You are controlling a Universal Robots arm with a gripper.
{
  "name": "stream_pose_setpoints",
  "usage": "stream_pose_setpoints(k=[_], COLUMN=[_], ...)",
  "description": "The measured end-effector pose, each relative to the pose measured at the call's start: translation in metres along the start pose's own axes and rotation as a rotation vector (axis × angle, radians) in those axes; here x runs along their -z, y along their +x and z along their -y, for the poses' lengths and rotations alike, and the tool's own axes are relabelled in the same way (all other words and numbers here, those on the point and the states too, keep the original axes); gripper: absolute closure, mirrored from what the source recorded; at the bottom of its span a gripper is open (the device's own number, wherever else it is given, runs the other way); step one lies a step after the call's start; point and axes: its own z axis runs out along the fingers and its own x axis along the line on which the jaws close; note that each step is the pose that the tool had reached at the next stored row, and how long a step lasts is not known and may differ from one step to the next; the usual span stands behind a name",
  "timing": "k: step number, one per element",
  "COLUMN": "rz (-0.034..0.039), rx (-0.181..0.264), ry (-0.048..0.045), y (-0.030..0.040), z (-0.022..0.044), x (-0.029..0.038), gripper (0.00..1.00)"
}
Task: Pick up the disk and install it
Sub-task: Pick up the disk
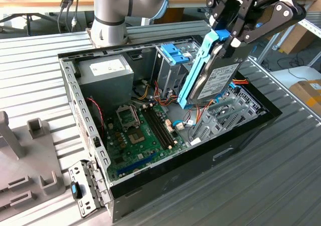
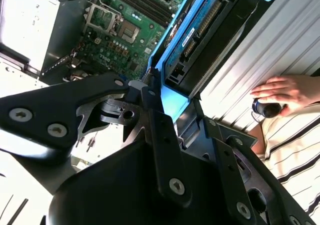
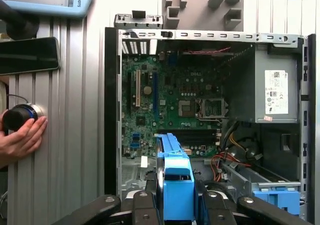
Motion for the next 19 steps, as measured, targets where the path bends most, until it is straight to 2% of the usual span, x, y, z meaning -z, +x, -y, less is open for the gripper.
stream_pose_setpoints(k=[5,12,15,17,19], rz=[0.0001,0.0003,0.0004,0.0003,0.0004], rx=[-0.001,-0.01,-0.011,-0.011,-0.011], ry=[-0.0015,-0.0039,-0.0042,-0.0046,-0.0048], y=[0.0042,0.015,0.0196,0.0233,0.0251], z=[0.0161,0.0267,0.0388,0.0503,0.056], x=[0.0004,0.0005,0.0002,0.0,-0.0001], gripper=[0.63,0.63,0.63,0.63,0.63])
